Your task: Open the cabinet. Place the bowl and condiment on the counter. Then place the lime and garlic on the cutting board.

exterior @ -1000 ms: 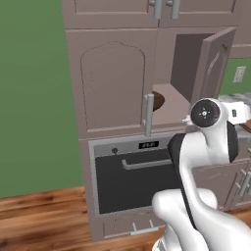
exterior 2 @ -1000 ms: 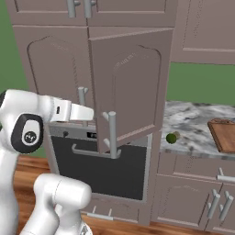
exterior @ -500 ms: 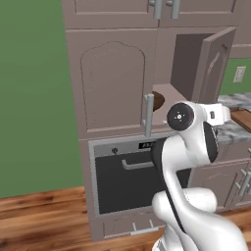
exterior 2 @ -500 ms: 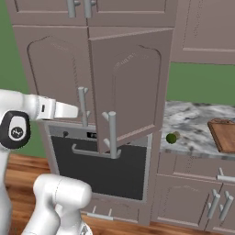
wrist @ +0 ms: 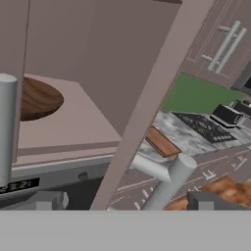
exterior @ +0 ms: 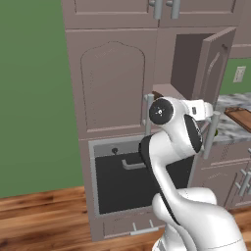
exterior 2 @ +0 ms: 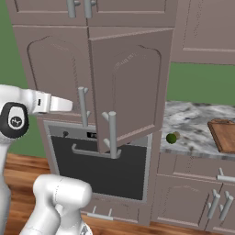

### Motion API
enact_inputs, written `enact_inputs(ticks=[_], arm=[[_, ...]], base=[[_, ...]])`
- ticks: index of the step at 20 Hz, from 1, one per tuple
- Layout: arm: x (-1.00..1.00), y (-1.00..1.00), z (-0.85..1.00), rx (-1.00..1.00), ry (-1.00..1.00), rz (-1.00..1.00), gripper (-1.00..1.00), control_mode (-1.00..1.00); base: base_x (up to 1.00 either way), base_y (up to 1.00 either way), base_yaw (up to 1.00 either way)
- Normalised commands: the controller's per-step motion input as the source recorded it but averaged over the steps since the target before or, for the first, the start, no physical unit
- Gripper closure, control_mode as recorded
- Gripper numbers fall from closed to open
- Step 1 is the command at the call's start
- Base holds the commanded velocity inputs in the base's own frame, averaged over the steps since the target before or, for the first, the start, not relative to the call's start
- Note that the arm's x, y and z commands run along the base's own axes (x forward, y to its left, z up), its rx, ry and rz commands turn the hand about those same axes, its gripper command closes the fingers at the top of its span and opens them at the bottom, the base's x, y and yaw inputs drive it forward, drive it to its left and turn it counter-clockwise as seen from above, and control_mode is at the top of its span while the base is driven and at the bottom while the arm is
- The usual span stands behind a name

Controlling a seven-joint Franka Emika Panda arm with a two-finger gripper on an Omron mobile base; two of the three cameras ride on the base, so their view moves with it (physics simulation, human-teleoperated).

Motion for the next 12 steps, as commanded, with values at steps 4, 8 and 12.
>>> enact_inputs(ticks=[4,8,12], arm=[[0.29,0.22,0.00,0.00,-0.01,0.00,-1.00,-1.00],[0.31,0.09,0.00,0.02,-0.01,0.00,-1.00,-1.00],[0.36,0.00,0.00,0.04,-0.02,0.02,-1.00,-1.00]], base=[[0.00,0.00,0.00],[0.00,0.00,0.00],[0.00,0.00,0.00]])
